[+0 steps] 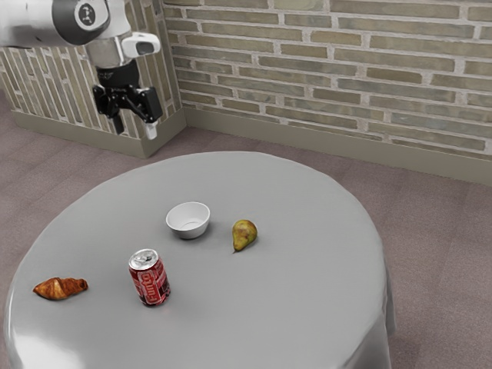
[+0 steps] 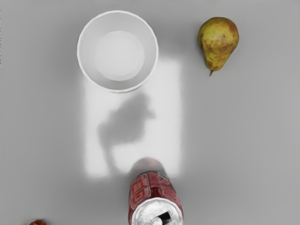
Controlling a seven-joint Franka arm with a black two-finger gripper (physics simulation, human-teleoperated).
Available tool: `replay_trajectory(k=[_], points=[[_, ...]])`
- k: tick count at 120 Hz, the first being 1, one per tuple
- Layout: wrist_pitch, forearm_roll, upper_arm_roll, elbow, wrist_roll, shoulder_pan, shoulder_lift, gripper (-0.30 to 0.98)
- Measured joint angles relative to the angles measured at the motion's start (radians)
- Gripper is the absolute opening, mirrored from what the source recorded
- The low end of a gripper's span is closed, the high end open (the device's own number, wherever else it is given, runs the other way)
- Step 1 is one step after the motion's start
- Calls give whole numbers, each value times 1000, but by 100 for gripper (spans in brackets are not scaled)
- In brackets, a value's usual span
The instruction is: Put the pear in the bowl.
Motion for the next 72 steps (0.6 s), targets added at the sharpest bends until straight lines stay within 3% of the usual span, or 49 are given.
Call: replay_trajectory(k=[21,36,49,72], points=[[45,8,-15,-24,-7,-18,20,66],[82,33,-33,-27,-60,-154,75,66],[144,44,-39,-25,-127,-231,185,66],[300,51,-59,-25,-253,-249,341,66]])
